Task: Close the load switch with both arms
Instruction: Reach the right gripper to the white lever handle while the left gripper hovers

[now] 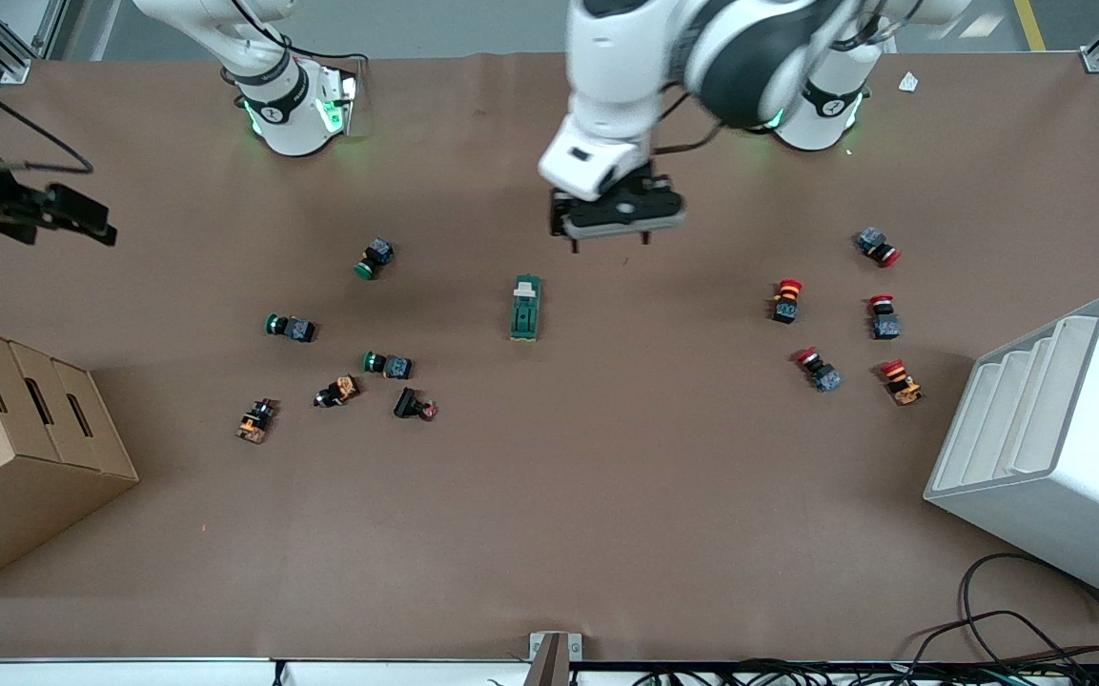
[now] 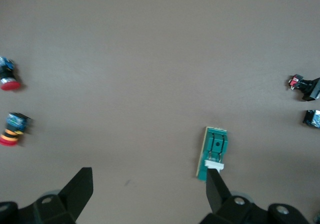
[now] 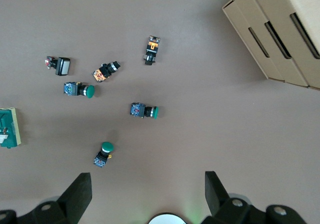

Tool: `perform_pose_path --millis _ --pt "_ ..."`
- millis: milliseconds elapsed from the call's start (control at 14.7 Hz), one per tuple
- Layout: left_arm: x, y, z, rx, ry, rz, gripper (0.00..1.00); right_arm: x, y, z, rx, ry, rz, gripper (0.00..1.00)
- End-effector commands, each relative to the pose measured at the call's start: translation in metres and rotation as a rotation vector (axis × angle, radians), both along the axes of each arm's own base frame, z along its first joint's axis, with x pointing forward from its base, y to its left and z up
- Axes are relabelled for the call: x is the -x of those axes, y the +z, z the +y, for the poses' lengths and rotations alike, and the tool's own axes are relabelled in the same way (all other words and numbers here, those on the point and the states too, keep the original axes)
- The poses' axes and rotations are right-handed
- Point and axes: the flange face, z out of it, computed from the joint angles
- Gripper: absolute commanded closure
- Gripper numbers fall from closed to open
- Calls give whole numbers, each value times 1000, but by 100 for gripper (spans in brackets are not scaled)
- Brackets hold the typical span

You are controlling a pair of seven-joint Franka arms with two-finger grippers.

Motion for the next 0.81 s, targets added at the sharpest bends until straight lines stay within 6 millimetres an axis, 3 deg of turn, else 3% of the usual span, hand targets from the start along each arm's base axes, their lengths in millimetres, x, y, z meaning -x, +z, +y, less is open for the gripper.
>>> perform_pose_path --millis 0,272,407,611,747 --pt "31 -51 -38 -21 46 -65 0 -8 -14 27 23 -148 17 0" --pt "79 -129 -81 -67 33 -156 0 -26 -52 74 -46 -397 92 0" --pt "108 -163 -95 -86 38 -198 0 -34 -70 106 -59 -441 105 0" --pt "140 -214 -104 -91 5 -268 0 -33 -102 173 -39 -545 74 0" --pt "155 -239 -109 -72 -16 -321 0 -32 -120 205 -43 -619 67 0"
